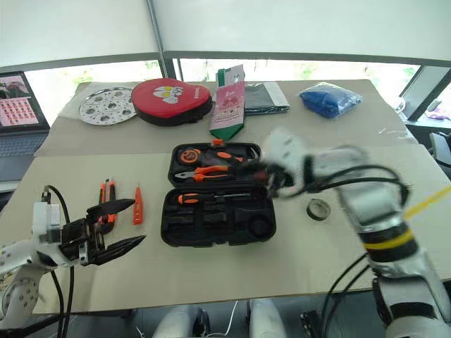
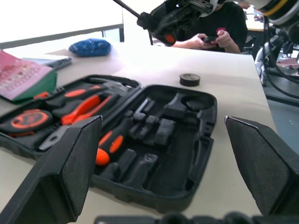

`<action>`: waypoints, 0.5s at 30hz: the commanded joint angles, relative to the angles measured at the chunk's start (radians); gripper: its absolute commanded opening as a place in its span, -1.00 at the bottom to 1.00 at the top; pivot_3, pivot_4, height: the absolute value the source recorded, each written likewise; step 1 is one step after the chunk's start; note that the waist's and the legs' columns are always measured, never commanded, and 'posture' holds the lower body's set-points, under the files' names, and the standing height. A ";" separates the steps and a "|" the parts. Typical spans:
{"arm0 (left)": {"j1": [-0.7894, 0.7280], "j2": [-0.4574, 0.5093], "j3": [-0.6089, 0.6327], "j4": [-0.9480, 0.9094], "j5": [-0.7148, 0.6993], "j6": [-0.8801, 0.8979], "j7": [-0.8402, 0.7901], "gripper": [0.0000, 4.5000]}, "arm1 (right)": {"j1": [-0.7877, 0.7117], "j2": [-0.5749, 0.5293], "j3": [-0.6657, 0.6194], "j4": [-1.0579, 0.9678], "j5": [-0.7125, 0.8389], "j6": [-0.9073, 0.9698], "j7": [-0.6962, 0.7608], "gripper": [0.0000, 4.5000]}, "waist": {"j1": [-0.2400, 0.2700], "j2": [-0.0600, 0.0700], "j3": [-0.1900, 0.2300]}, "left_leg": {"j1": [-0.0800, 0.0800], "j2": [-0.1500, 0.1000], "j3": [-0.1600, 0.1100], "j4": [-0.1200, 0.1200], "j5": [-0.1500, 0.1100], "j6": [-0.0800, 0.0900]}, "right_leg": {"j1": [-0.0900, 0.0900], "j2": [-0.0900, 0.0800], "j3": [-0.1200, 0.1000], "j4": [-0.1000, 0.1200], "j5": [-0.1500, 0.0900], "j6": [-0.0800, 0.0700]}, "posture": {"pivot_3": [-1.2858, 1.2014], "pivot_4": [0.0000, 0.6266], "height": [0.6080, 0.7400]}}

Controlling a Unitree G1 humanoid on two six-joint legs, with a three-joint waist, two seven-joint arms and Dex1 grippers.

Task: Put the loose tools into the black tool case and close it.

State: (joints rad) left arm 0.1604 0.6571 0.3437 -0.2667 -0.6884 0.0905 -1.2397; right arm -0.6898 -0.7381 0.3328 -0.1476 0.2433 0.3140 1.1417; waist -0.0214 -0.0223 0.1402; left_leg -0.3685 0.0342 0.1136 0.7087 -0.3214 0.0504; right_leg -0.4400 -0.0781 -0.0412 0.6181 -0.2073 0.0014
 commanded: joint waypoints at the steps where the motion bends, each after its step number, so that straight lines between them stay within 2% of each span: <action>1: 0.009 0.002 0.006 -0.022 0.009 -0.038 -0.016 1.00 | -0.065 -0.022 0.066 0.129 -0.131 -0.155 0.093 -0.60 | 0.018 0.001 0.001 | -0.001 -0.001 0.000 0.002 0.001 -0.002 | 0.000 -0.001 -0.001 0.000 0.000 0.000 | 0.03 -0.52 1.00; 7: 0.023 -0.016 -0.007 -0.003 0.018 -0.070 -0.031 1.00 | -0.109 -0.012 0.126 0.216 -0.252 -0.146 0.125 -0.60 | 0.024 0.001 0.001 | -0.002 -0.002 0.002 0.004 -0.001 0.001 | 0.000 -0.005 -0.001 -0.001 0.001 0.001 | 0.03 -0.52 1.00; 15: 0.056 -0.029 -0.005 0.051 0.030 -0.132 -0.080 1.00 | -0.110 0.041 0.138 0.241 -0.309 -0.094 0.125 -0.60 | 0.011 0.001 0.001 | -0.001 0.000 0.002 0.003 0.001 -0.002 | -0.001 -0.004 -0.003 0.000 0.000 -0.001 | 0.03 -0.52 1.00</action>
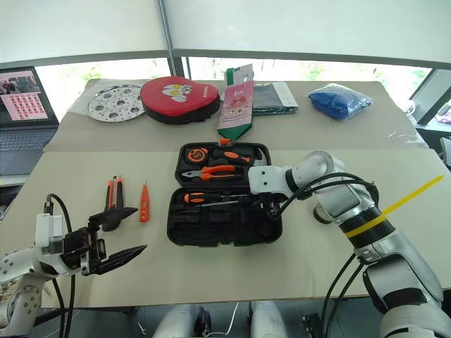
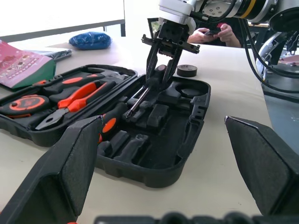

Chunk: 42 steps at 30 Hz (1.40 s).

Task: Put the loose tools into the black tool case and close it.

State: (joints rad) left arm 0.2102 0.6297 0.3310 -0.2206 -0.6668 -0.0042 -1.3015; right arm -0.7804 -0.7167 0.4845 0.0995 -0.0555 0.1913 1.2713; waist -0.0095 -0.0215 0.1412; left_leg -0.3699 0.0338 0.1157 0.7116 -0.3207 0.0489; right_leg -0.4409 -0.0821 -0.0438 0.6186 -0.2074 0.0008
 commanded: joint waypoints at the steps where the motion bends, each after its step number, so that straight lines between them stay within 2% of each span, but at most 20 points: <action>1: 0.007 -0.003 0.008 0.014 0.010 -0.045 -0.023 1.00 | -0.018 0.030 -0.013 -0.001 -0.015 0.046 -0.009 -0.60 | -0.002 0.000 0.000 | 0.000 0.000 0.000 0.000 0.000 0.000 | 0.000 0.000 0.000 0.000 0.000 0.000 | 0.03 -0.52 1.00; 9: 0.010 -0.002 0.001 0.015 0.017 -0.058 -0.017 1.00 | -0.003 0.066 -0.009 0.024 -0.043 0.061 -0.002 -0.60 | -0.003 0.000 0.000 | 0.001 0.000 0.000 0.000 0.000 0.000 | -0.001 0.000 0.000 0.004 -0.001 -0.002 | 0.03 -0.52 1.00; 11: 0.008 0.001 0.003 0.011 0.017 -0.053 -0.012 1.00 | -0.006 0.075 -0.021 0.030 -0.042 0.043 -0.017 -0.15 | -0.004 0.000 0.000 | 0.001 0.000 0.000 0.000 0.000 0.000 | -0.001 0.000 0.000 0.005 -0.001 -0.002 | 0.03 -0.52 1.00; 13: 0.006 0.004 0.004 0.006 0.017 -0.048 -0.007 1.00 | -0.016 0.082 -0.033 0.029 -0.032 0.041 -0.015 0.09 | -0.003 0.000 0.000 | 0.001 0.000 0.000 0.000 0.000 0.000 | -0.001 -0.001 0.000 0.005 -0.001 -0.002 | 0.03 -0.52 1.00; 15: 0.003 0.007 0.003 0.003 0.017 -0.044 0.000 1.00 | -0.028 0.096 -0.065 0.038 -0.005 0.016 -0.018 0.47 | -0.004 0.000 0.000 | 0.001 0.000 0.000 0.000 0.000 0.000 | -0.001 -0.001 0.000 0.005 -0.001 -0.002 | 0.03 -0.52 1.00; 17: -0.001 0.010 0.001 0.002 0.018 -0.040 0.006 1.00 | -0.037 0.097 -0.118 0.049 0.060 -0.006 0.020 0.70 | -0.005 0.000 0.000 | 0.001 0.000 0.000 0.000 0.000 0.000 | -0.001 -0.001 0.000 0.005 -0.001 -0.002 | 0.03 -0.52 1.00; 22: -0.006 0.015 0.003 0.010 0.022 -0.038 0.012 1.00 | -0.045 0.077 -0.263 0.101 0.238 0.020 0.118 0.70 | -0.005 0.000 0.000 | 0.001 0.000 0.000 0.000 0.001 -0.001 | -0.001 0.000 0.001 0.006 -0.001 -0.002 | 0.03 -0.52 1.00; 26: -0.010 0.019 0.005 0.016 0.023 -0.036 0.016 1.00 | -0.008 0.099 -0.340 0.144 0.320 0.012 0.121 0.70 | -0.002 0.000 0.000 | 0.001 0.000 -0.001 0.000 0.000 -0.001 | 0.000 -0.001 0.000 0.005 -0.001 -0.002 | 0.03 -0.52 1.00; 27: -0.014 0.018 0.002 0.016 0.025 -0.033 0.022 1.00 | 0.019 0.132 -0.373 0.157 0.353 0.016 0.085 0.47 | -0.002 0.000 0.000 | 0.001 0.000 -0.001 0.000 0.000 -0.001 | 0.000 -0.001 0.001 0.005 -0.001 -0.002 | 0.03 -0.52 1.00; 29: -0.020 0.017 -0.002 0.016 0.028 -0.030 0.028 1.00 | 0.048 0.180 -0.403 0.198 0.350 -0.014 0.008 0.23 | -0.003 0.000 0.000 | 0.002 0.000 -0.001 0.000 0.000 -0.001 | 0.001 -0.001 0.000 0.005 -0.001 -0.002 | 0.03 -0.52 1.00; 33: -0.025 0.018 -0.011 -0.007 0.028 -0.013 0.046 1.00 | 0.076 0.198 -0.369 0.303 0.219 -0.218 -0.077 -0.36 | -0.005 0.001 0.000 | 0.002 0.000 0.000 0.000 0.001 -0.002 | -0.001 -0.001 0.001 0.007 -0.001 -0.002 | 0.03 -0.52 1.00; 37: -0.035 0.021 -0.018 -0.017 0.029 0.003 0.057 1.00 | 0.099 0.237 -0.337 0.296 0.193 -0.261 -0.105 -0.99 | -0.007 0.001 0.001 | 0.002 0.000 0.000 0.000 0.001 -0.002 | -0.001 -0.001 0.002 0.007 -0.001 -0.002 | 0.03 -0.52 1.00; 42: -0.047 0.025 -0.027 -0.036 0.031 0.023 0.076 1.00 | 0.130 0.270 -0.301 0.273 0.174 -0.281 -0.115 -0.99 | -0.007 0.001 0.001 | 0.002 0.000 0.000 0.000 0.002 -0.003 | -0.001 0.001 0.002 0.008 -0.001 -0.002 | 0.03 -0.52 1.00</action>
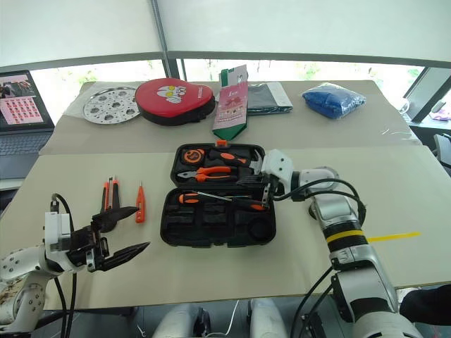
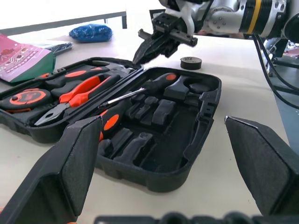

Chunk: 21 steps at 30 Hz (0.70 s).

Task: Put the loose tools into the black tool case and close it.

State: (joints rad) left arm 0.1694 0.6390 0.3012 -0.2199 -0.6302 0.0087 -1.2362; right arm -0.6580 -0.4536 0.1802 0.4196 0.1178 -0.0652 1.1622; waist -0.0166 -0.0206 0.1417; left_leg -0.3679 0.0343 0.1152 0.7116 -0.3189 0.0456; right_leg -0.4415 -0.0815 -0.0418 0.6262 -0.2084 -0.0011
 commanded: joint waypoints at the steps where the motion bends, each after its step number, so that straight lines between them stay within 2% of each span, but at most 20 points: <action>1: -0.008 0.017 0.003 -0.038 -0.007 0.013 0.012 1.00 | 0.010 0.010 0.007 -0.050 0.000 -0.021 -0.007 -0.99 | 0.001 0.000 0.000 | 0.000 0.000 0.000 0.000 0.000 0.000 | 0.000 0.000 0.000 0.000 0.000 0.000 | 0.03 -0.52 1.00; 8: -0.010 0.024 -0.003 -0.060 -0.001 0.031 0.027 1.00 | 0.038 0.006 0.051 -0.092 -0.019 0.022 0.006 -0.99 | 0.001 0.000 0.000 | 0.000 0.000 0.000 0.000 0.000 0.000 | 0.000 0.000 0.000 0.000 0.000 0.000 | 0.03 -0.52 1.00; 13: -0.011 0.027 -0.011 -0.076 -0.001 0.041 0.041 1.00 | 0.067 -0.021 0.085 -0.173 0.000 0.092 0.073 -0.99 | 0.002 0.000 0.000 | 0.000 0.000 0.000 0.000 0.000 0.000 | 0.000 0.000 0.000 0.000 0.000 0.000 | 0.03 -0.52 1.00; 21: -0.017 0.030 -0.017 -0.083 -0.002 0.053 0.056 1.00 | 0.065 -0.013 0.087 -0.154 -0.044 0.104 0.011 -0.99 | 0.002 0.000 0.000 | 0.001 0.000 0.000 0.000 0.000 0.000 | 0.000 0.000 0.000 0.000 0.000 0.000 | 0.03 -0.52 1.00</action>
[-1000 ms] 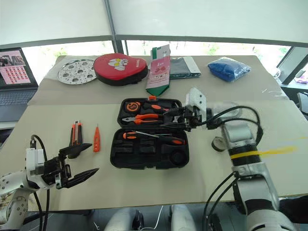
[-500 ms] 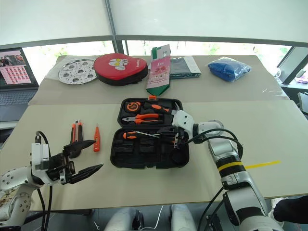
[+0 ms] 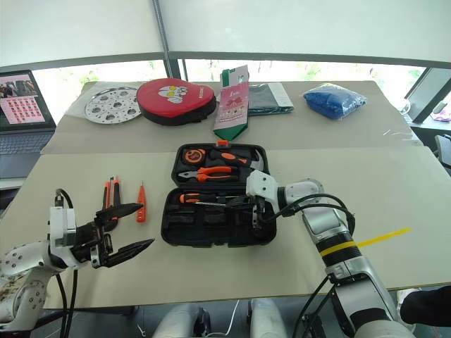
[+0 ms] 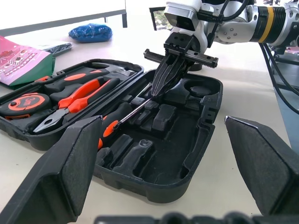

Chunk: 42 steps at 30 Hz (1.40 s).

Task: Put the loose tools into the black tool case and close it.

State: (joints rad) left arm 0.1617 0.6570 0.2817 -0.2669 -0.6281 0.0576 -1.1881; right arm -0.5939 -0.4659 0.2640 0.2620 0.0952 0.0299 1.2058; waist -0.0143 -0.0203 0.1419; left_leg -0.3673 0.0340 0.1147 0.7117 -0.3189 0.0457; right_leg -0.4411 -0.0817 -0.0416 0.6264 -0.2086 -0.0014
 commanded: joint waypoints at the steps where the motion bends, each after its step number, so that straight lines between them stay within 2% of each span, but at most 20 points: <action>1: -0.010 0.013 0.002 -0.036 -0.003 0.007 0.010 1.00 | 0.000 0.004 0.003 0.008 -0.024 0.016 -0.043 -0.99 | 0.000 0.000 0.000 | 0.000 0.000 0.000 0.000 0.000 0.000 | 0.000 0.000 0.000 0.000 0.000 0.000 | 0.03 -0.52 1.00; 10: 0.002 0.028 0.002 -0.049 -0.007 0.049 0.033 1.00 | -0.017 0.003 0.053 0.065 -0.079 0.089 -0.070 -0.99 | -0.001 0.000 0.000 | 0.005 0.000 0.000 0.000 0.000 0.000 | 0.004 0.000 0.001 0.002 0.000 -0.001 | 0.03 -0.52 1.00; 13: 0.036 0.033 0.031 -0.061 -0.018 0.073 0.050 1.00 | -0.008 0.021 0.063 0.010 -0.052 0.115 -0.054 -0.99 | -0.001 -0.001 -0.001 | 0.009 0.000 0.000 -0.001 0.000 0.000 | 0.006 0.000 0.001 0.002 0.000 -0.001 | 0.03 -0.52 1.00; 17: 0.112 0.007 0.149 -0.053 -0.041 0.079 0.121 1.00 | 0.022 0.064 -0.087 -0.081 0.109 0.069 -0.088 -0.99 | -0.004 -0.001 -0.001 | 0.010 0.002 0.000 -0.002 0.000 -0.001 | 0.006 0.001 0.001 0.003 0.000 -0.003 | 0.03 -0.52 1.00; 20: 0.191 -0.010 0.251 -0.035 -0.036 0.099 0.192 1.00 | 0.080 0.007 -0.172 -0.187 0.220 0.110 -0.031 -0.68 | -0.001 0.000 0.000 | 0.004 0.002 0.000 -0.004 0.001 -0.002 | 0.000 0.000 0.001 0.004 0.000 -0.004 | 0.03 -0.52 1.00; 21: 0.216 -0.016 0.282 -0.027 -0.026 0.103 0.218 1.00 | 0.102 -0.014 -0.193 -0.212 0.238 0.106 -0.024 -0.48 | 0.002 0.000 0.000 | 0.003 0.002 0.000 -0.004 0.001 -0.003 | -0.001 0.000 0.001 0.003 0.000 -0.004 | 0.03 -0.52 1.00; 23: 0.275 -0.024 0.345 -0.010 -0.008 0.129 0.276 1.00 | 0.150 -0.052 -0.235 -0.266 0.266 0.112 -0.034 -0.23 | 0.004 0.000 0.000 | 0.003 0.001 0.000 -0.004 0.001 -0.002 | 0.000 0.000 0.000 0.001 0.000 -0.004 | 0.03 -0.52 1.00; 24: 0.307 -0.024 0.378 -0.003 0.012 0.157 0.323 1.00 | 0.176 -0.066 -0.260 -0.285 0.275 0.102 -0.043 -0.04 | 0.004 0.000 0.000 | 0.003 0.001 0.000 -0.004 0.000 -0.001 | 0.000 -0.001 0.000 0.000 0.000 -0.003 | 0.03 -0.52 1.00; 29: 0.421 -0.057 0.526 0.012 0.019 0.261 0.477 1.00 | 0.354 -0.090 -0.417 -0.279 0.391 -0.100 0.071 0.70 | 0.007 -0.002 0.000 | 0.003 0.001 0.000 -0.004 -0.006 0.009 | 0.002 -0.001 -0.001 -0.002 0.000 -0.003 | 0.03 -0.52 1.00; 31: 0.457 -0.060 0.550 -0.005 0.021 0.303 0.503 1.00 | 0.407 -0.114 -0.458 -0.265 0.424 -0.084 0.085 0.70 | 0.006 -0.002 0.000 | 0.004 0.001 0.000 -0.004 -0.006 0.009 | 0.002 -0.001 0.000 -0.002 -0.001 -0.003 | 0.03 -0.52 1.00; 33: 0.474 -0.055 0.561 -0.033 0.006 0.358 0.527 1.00 | 0.435 -0.125 -0.488 -0.267 0.469 -0.044 0.086 0.96 | 0.007 -0.003 0.001 | 0.004 0.000 0.001 -0.004 -0.006 0.009 | 0.002 -0.002 0.000 -0.002 0.000 -0.003 | 0.03 -0.52 1.00; 35: 0.479 -0.039 0.558 -0.062 0.001 0.411 0.543 1.00 | 0.447 -0.127 -0.495 -0.273 0.481 -0.036 0.078 0.98 | 0.008 -0.003 0.001 | 0.005 0.000 0.001 -0.004 -0.006 0.009 | 0.003 -0.002 0.000 -0.001 -0.001 -0.003 | 0.03 -0.52 1.00; 36: 0.456 -0.022 0.551 -0.114 -0.061 0.481 0.566 1.00 | 0.457 -0.123 -0.496 -0.270 0.476 -0.069 0.090 0.98 | 0.009 -0.003 0.001 | 0.006 0.000 0.001 -0.004 -0.006 0.009 | 0.003 -0.002 0.000 -0.001 -0.001 -0.003 | 0.03 -0.52 1.00; 39: 0.272 0.113 0.461 -0.285 -0.278 0.797 0.743 1.00 | 0.456 -0.100 -0.488 -0.315 0.485 -0.099 0.083 0.98 | 0.029 -0.006 0.003 | 0.007 0.001 -0.001 -0.004 -0.005 0.007 | 0.004 -0.002 0.000 0.002 -0.002 -0.006 | 0.03 -0.52 1.00; 42: 0.082 0.174 0.393 -0.317 -0.417 1.035 0.962 1.00 | 0.424 -0.118 -0.468 -0.369 0.503 -0.066 0.092 0.98 | 0.035 -0.004 0.004 | 0.008 0.000 -0.002 -0.004 -0.002 0.005 | 0.004 -0.003 0.001 0.004 0.000 -0.005 | 0.03 -0.52 1.00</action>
State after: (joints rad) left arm 0.3122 0.8031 0.7118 -0.5474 -0.9443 0.9303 -0.3742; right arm -0.1478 -0.5581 -0.1949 -0.0446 0.5641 -0.0395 1.2875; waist 0.0205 -0.0244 0.1456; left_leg -0.3587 0.0342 0.1133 0.7078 -0.3207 0.0507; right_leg -0.4369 -0.0856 -0.0401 0.6298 -0.2074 -0.0065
